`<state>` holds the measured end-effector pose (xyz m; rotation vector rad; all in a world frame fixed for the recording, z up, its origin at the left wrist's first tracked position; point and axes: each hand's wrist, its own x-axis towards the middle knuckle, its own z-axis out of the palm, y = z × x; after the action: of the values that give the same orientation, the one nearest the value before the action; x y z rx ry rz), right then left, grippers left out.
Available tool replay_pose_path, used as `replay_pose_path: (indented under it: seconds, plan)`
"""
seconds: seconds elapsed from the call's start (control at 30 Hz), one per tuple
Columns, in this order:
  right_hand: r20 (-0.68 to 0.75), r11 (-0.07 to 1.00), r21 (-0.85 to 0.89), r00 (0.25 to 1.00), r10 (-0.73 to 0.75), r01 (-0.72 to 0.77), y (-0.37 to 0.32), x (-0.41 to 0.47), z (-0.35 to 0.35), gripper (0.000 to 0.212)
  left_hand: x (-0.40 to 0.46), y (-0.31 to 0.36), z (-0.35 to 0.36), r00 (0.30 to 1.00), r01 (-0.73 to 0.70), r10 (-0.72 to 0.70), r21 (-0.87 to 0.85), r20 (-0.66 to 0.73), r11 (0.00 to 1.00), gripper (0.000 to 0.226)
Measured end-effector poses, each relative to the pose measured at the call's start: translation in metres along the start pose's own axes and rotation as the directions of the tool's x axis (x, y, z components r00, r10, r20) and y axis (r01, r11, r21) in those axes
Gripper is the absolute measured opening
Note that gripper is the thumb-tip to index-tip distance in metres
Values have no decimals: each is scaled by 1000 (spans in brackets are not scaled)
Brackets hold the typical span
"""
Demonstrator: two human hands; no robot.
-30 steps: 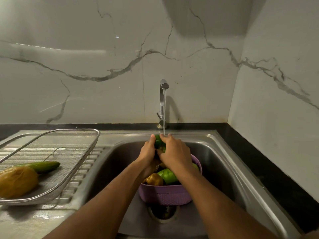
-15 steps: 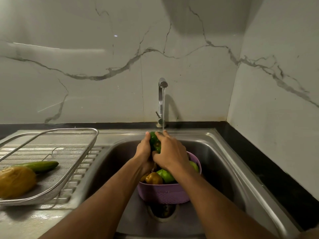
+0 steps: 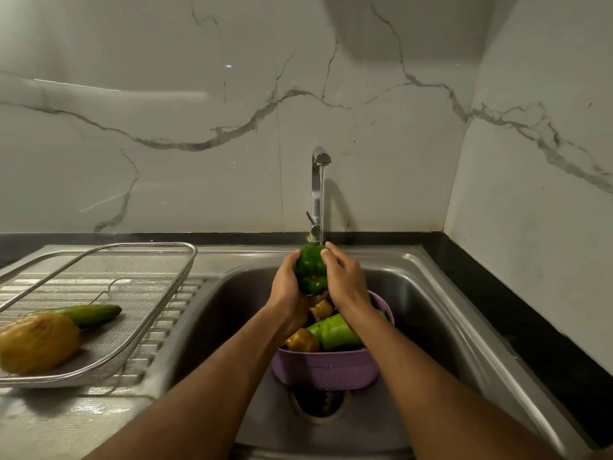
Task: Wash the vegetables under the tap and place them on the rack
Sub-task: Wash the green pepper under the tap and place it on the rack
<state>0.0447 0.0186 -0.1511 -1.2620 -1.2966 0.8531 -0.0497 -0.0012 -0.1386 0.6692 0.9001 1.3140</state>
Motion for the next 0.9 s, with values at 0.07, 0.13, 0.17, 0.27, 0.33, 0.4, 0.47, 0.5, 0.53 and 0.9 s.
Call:
replay_pose_path:
  seconds: [0.07, 0.13, 0.17, 0.27, 0.33, 0.4, 0.47, 0.5, 0.53, 0.9]
  plan:
    - [38, 996, 55, 997, 72, -74, 2, 2, 0, 28, 2, -2, -5, 996, -88, 90, 160, -9, 983, 29]
    - [48, 990, 90, 993, 107, -111, 6, 6, 1, 24, 5, -4, -10, 981, -186, 193, 391, 22, 901, 30]
    - [33, 991, 87, 995, 98, -100, 7, 7, 1, 25, 8, -7, -14, 971, -228, 229, 525, 63, 820, 34]
    - [-8, 998, 3, 998, 56, -56, 7, 8, 6, 34, 15, -16, -17, 965, -242, 244, 670, 93, 702, 43]
    - [15, 996, -78, 999, 42, -41, 8, 8, 9, 40, 20, -21, -15, 960, -254, 272, 630, 70, 734, 36]
    - [58, 988, -151, 997, 49, -40, 9, 4, 12, 47, 25, -21, -13, 956, -242, 291, 609, 20, 755, 35]
    - [73, 972, -237, 997, 19, -1, 10, 2, 16, 50, 30, -20, -11, 958, -206, 281, 565, -48, 799, 35]
    - [61, 967, -253, 998, -2, 17, 10, 2, 18, 50, 33, -20, -12, 954, -211, 294, 570, -56, 794, 36]
    - [40, 970, -242, 999, -15, 24, 10, 2, 20, 49, 34, -20, -13, 944, -243, 328, 600, -35, 762, 36]
    - [62, 990, -134, 997, 51, -42, 3, 5, 24, 45, 44, -24, -18, 915, -333, 403, 590, 14, 735, 32]
